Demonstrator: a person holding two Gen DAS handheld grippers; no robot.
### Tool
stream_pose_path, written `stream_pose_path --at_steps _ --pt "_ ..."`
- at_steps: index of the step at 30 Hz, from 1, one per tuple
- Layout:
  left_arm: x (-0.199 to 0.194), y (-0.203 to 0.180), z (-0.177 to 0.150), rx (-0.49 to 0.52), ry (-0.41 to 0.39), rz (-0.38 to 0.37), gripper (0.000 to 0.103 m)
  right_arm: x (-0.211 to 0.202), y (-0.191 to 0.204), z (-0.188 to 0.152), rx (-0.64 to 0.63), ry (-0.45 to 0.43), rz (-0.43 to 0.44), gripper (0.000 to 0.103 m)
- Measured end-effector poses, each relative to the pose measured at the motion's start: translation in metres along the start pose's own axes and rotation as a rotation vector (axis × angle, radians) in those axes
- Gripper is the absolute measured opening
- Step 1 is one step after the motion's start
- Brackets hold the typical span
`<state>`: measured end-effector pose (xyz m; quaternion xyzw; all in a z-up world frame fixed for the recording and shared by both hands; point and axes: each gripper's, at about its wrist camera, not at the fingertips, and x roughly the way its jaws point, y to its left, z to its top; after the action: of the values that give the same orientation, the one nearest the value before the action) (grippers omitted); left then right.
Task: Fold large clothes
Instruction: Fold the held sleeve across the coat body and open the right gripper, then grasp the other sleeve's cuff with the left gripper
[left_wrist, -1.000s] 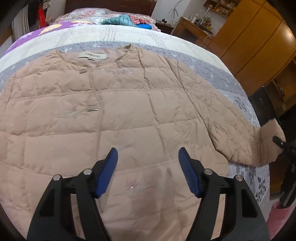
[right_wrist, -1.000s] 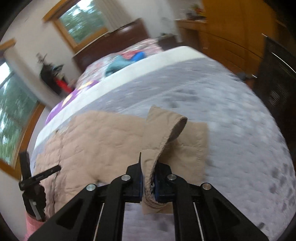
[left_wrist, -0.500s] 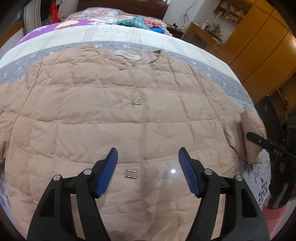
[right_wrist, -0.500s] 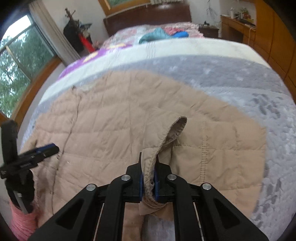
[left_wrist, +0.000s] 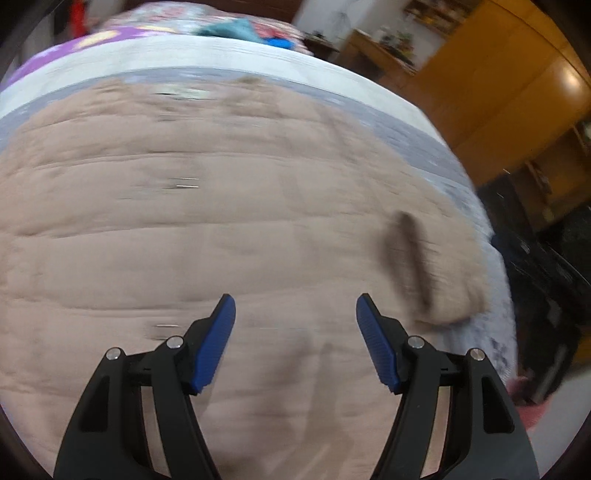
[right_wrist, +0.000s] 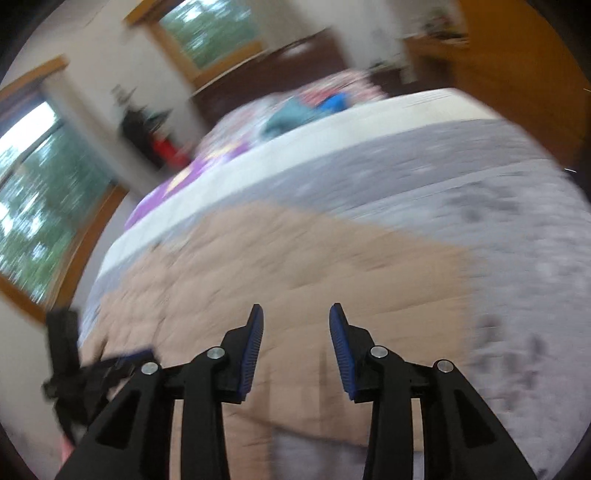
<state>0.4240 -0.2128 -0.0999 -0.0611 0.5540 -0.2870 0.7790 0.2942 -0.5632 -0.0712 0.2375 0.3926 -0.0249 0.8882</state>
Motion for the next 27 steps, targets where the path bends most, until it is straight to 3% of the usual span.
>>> stream_pose_path --at_steps 3,8,9,10,11,13,14,16,19,23,27 --pt "0.022 -0.039 0.002 0.024 0.041 -0.085 0.07 -0.008 -0.022 0.001 0.021 -0.03 -0.167 0.038" --pt "0.063 -0.086 0.011 0.058 0.106 -0.113 0.068 -0.015 -0.037 0.0 0.051 -0.036 -0.166 0.038" --pt "0.073 -0.094 0.013 0.064 0.114 -0.102 0.062 -0.015 -0.038 -0.001 0.054 -0.037 -0.167 0.038" --pt "0.079 -0.098 0.013 0.067 0.112 -0.087 0.045 -0.016 -0.042 -0.001 0.056 -0.034 -0.167 0.038" --pt "0.084 -0.099 0.013 0.064 0.108 -0.071 0.036 -0.015 -0.043 -0.002 0.061 -0.03 -0.166 0.038" --pt "0.084 -0.097 0.014 0.043 0.106 -0.098 0.013 -0.013 -0.046 0.001 0.069 -0.026 -0.165 0.038" --pt "0.084 -0.095 0.014 0.032 0.108 -0.127 0.008 -0.01 -0.045 0.001 0.072 -0.025 -0.166 0.038" --pt "0.075 -0.091 0.014 0.017 0.081 -0.143 0.005 -0.006 -0.047 0.002 0.083 -0.025 -0.167 0.038" --pt "0.041 -0.083 0.016 0.026 -0.021 -0.133 0.004 -0.005 -0.052 0.003 0.104 -0.025 -0.16 0.038" --pt "-0.014 -0.052 0.02 0.02 -0.158 -0.074 0.004 0.001 -0.051 0.002 0.11 -0.009 -0.122 0.038" --pt "-0.048 -0.01 0.02 -0.031 -0.21 -0.016 0.004 0.014 -0.041 -0.001 0.09 0.032 -0.045 0.038"
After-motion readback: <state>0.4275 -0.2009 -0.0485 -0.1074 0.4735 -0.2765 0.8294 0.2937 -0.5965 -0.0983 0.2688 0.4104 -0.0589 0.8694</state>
